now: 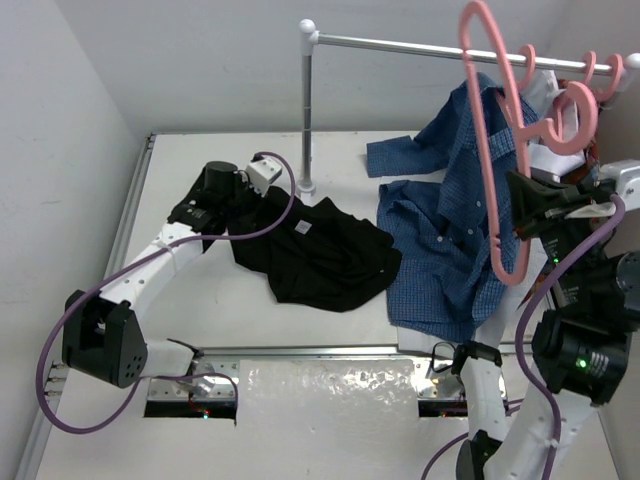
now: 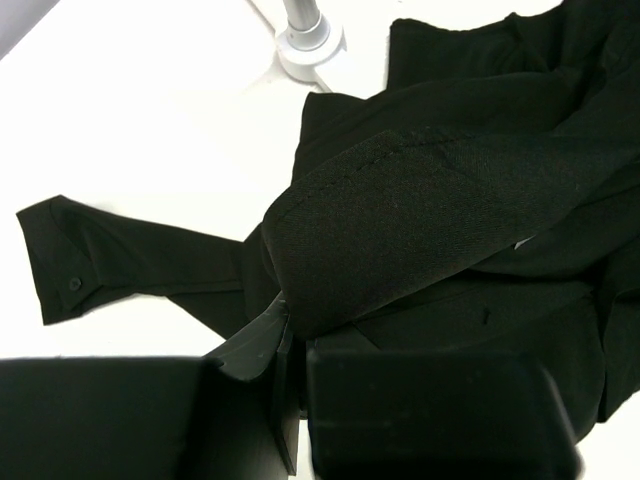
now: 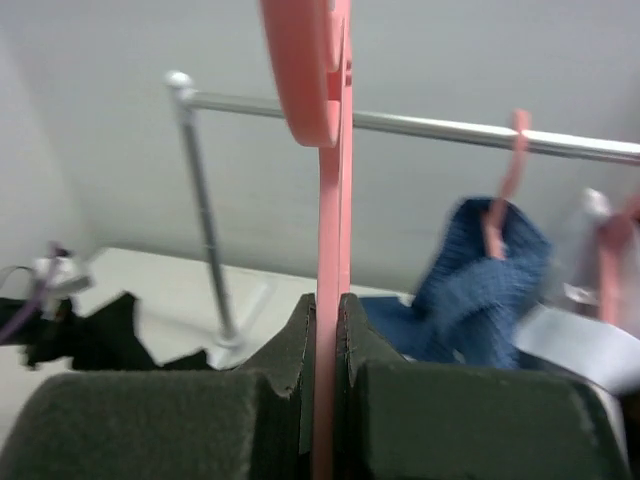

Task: Place the shirt on the hanger

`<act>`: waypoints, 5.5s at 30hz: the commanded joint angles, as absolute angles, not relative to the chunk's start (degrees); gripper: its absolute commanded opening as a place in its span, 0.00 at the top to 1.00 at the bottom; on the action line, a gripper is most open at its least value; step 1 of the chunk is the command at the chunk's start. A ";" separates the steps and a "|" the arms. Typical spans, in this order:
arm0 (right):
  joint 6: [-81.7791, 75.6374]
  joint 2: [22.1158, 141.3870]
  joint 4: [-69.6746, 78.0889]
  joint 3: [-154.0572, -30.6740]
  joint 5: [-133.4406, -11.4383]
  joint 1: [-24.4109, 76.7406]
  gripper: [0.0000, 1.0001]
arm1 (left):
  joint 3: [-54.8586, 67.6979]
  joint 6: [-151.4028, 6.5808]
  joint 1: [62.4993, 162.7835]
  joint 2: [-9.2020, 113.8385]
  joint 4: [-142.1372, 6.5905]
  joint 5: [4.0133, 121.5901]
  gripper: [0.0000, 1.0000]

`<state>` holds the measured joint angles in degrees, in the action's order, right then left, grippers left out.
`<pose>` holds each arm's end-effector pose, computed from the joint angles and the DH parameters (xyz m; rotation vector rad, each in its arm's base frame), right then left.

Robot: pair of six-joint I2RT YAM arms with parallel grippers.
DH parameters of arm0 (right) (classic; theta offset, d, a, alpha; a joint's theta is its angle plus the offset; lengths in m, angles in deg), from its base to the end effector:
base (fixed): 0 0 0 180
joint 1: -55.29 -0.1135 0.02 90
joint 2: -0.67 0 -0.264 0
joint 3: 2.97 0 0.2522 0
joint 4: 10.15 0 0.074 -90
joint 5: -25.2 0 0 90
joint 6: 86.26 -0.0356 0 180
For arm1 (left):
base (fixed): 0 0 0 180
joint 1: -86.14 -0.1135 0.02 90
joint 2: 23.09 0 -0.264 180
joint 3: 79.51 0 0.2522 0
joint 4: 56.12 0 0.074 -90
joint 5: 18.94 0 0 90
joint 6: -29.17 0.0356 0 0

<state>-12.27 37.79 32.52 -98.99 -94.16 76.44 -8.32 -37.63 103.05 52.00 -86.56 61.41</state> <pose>0.0442 0.0016 0.5181 -0.0154 1.3290 0.2534 0.2793 -0.0912 0.2899 0.8314 1.9968 -0.1195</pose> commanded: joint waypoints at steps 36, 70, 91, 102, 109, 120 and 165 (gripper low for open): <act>-5.93 51.30 15.04 -72.21 -89.66 36.23 1.00 | -1.85 -41.49 99.15 61.20 -83.76 61.04 1.00; -0.83 51.12 7.57 -57.69 -86.68 18.38 1.00 | 0.87 -42.02 99.06 63.57 -84.99 63.59 1.00; 0.05 66.58 0.37 -61.73 -75.43 18.03 1.00 | 0.17 -39.83 99.06 60.06 -87.19 58.33 1.00; -0.83 74.05 -9.39 -65.68 -85.97 18.03 1.00 | 4.21 -33.85 99.68 54.44 -99.84 48.22 1.00; -2.67 79.68 -17.21 -67.36 -88.88 18.11 1.00 | 3.16 -31.57 102.04 51.09 -103.27 43.29 1.00; -5.74 84.26 -24.84 -67.10 -90.19 19.96 1.00 | -1.49 -23.32 108.55 47.41 -109.07 41.10 0.96; 3.39 80.21 -29.52 -62.08 -106.28 21.63 1.00 | -8.80 2.98 105.39 47.58 -99.40 45.14 0.73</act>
